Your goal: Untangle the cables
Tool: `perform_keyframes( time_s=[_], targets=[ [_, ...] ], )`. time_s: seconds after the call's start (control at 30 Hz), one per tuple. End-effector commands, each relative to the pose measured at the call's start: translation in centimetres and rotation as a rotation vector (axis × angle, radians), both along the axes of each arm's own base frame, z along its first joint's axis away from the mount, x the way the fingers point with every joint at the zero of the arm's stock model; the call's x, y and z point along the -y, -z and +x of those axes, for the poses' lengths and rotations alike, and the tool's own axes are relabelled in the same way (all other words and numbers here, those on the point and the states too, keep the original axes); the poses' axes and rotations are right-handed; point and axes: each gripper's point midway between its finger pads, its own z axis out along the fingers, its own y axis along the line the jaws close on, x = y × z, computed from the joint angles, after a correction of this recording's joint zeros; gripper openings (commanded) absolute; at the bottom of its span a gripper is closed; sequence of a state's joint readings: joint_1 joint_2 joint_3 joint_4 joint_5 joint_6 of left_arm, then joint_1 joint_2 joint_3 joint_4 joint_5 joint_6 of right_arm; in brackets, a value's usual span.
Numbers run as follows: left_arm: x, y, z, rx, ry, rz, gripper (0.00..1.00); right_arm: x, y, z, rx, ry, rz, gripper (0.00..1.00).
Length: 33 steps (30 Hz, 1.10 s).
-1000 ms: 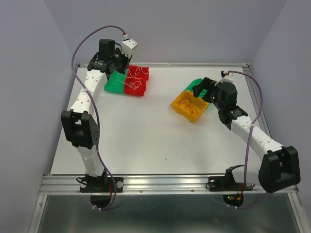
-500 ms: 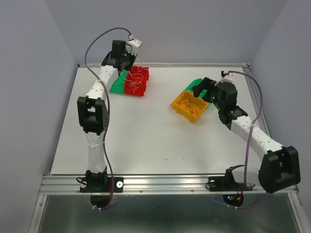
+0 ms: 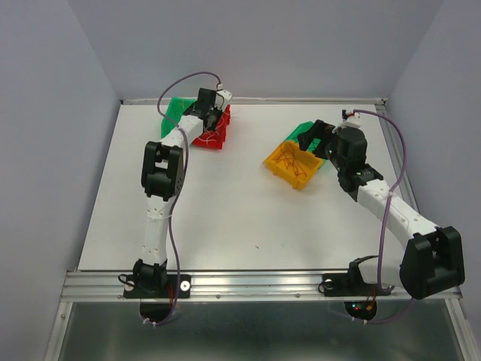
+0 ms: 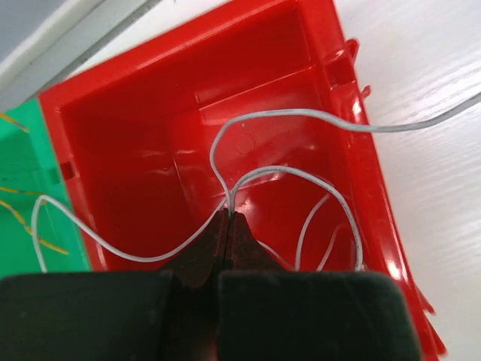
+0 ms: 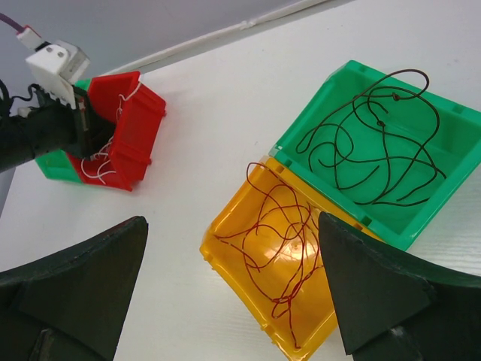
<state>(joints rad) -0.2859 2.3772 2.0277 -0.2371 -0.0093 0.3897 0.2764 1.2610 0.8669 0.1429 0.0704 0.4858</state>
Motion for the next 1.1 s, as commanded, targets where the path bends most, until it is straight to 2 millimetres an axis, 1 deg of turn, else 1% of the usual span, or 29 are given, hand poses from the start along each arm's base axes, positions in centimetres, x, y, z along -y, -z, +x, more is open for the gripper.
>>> perform_keyframes(
  time_s=[0.0, 0.03, 0.07, 0.13, 0.2, 0.3, 0.33, 0.4, 0.43, 0.47, 0.5, 0.53, 0.6, 0.63, 0.73, 0.77, 0.8, 0.83, 0.87, 0.9, 0.93, 0.97, 1.0, 1.03, 1.07],
  targets=[
    [0.5, -1.0, 1.3, 0.063, -0.012, 0.042, 0.00, -0.2, -1.4, -0.2, 0.065, -0.011, 0.011, 1.00],
    [0.6, 0.3, 1.2, 0.041, -0.008, 0.049, 0.00, -0.1, -1.4, -0.2, 0.065, -0.008, 0.010, 1.00],
    [0.6, 0.7, 1.1, 0.031, -0.005, 0.047, 0.00, -0.1, -1.4, -0.2, 0.065, -0.008, 0.009, 1.00],
    [0.5, 1.4, 1.2, 0.022, -0.005, 0.057, 0.00, 0.0, -1.4, -0.1, 0.065, -0.005, 0.007, 1.00],
    [0.2, 1.3, 1.3, 0.023, -0.014, 0.056, 0.00, -0.1, -1.5, -0.1, 0.067, -0.008, 0.008, 1.00],
    [0.1, -0.8, 1.5, 0.054, -0.021, 0.029, 0.00, -0.1, -1.4, -0.1, 0.065, -0.008, 0.007, 1.00],
    [-0.1, -2.3, 1.6, 0.078, -0.024, 0.018, 0.00, -0.1, -1.5, -0.1, 0.069, -0.007, 0.006, 1.00],
    [0.0, -3.2, 1.4, 0.093, -0.018, 0.006, 0.02, -0.1, -1.3, -0.1, 0.064, -0.007, 0.007, 1.00],
    [0.1, -4.4, 1.3, 0.108, -0.017, -0.002, 0.05, -0.1, -1.5, 0.0, 0.066, -0.008, 0.009, 1.00],
    [0.2, -4.6, 1.1, 0.107, -0.008, -0.006, 0.13, -0.1, -1.4, -0.1, 0.065, -0.008, 0.009, 1.00],
    [0.2, -5.1, 1.0, 0.112, -0.008, -0.010, 0.16, -0.2, -1.4, -0.1, 0.065, -0.011, 0.009, 1.00],
    [0.1, -6.2, 0.9, 0.127, -0.006, -0.012, 0.20, -0.2, -1.4, -0.1, 0.065, -0.009, 0.011, 1.00],
    [-0.1, -6.7, 0.7, 0.135, -0.010, -0.015, 0.24, -0.1, -1.5, 0.0, 0.066, -0.008, 0.011, 1.00],
    [-0.2, -7.5, 0.4, 0.143, -0.009, -0.019, 0.27, -0.1, -1.5, 0.0, 0.066, -0.008, 0.011, 1.00],
    [-0.4, -8.6, -0.3, 0.154, 0.003, -0.030, 0.35, -0.2, -1.4, -0.1, 0.064, -0.010, 0.011, 1.00],
    [-0.4, -8.8, -0.5, 0.159, 0.004, -0.030, 0.41, -0.2, -1.3, -0.1, 0.063, -0.011, 0.010, 1.00],
    [-0.5, -9.0, -0.6, 0.163, 0.009, -0.024, 0.44, -0.2, -1.4, -0.1, 0.064, -0.011, 0.011, 1.00],
    [-0.7, -9.9, -0.8, 0.181, 0.009, -0.027, 0.46, -0.1, -1.4, -0.1, 0.065, -0.008, 0.010, 1.00],
    [-0.8, -9.8, -1.0, 0.184, 0.005, -0.023, 0.50, -0.1, -1.4, -0.1, 0.065, -0.009, 0.011, 1.00],
    [-1.1, -10.1, -1.1, 0.192, 0.000, -0.024, 0.50, -0.1, -1.4, -0.1, 0.065, -0.008, 0.010, 1.00],
    [-1.3, -10.9, -1.2, 0.204, -0.003, -0.030, 0.50, -0.1, -1.5, -0.2, 0.068, -0.006, 0.011, 1.00],
    [-1.3, -11.0, -1.3, 0.207, -0.002, -0.038, 0.51, -0.1, -1.4, -0.2, 0.066, -0.009, 0.011, 1.00],
    [-1.5, -11.2, -1.4, 0.210, -0.002, -0.043, 0.54, -0.1, -1.4, -0.2, 0.065, -0.006, 0.010, 1.00],
    [-1.6, -12.2, -1.5, 0.226, -0.004, -0.050, 0.54, 0.0, -1.4, -0.2, 0.066, -0.005, 0.010, 1.00],
    [-1.9, -12.2, -1.7, 0.225, -0.011, -0.053, 0.56, 0.0, -1.5, -0.2, 0.068, -0.006, 0.011, 1.00]
  ],
)
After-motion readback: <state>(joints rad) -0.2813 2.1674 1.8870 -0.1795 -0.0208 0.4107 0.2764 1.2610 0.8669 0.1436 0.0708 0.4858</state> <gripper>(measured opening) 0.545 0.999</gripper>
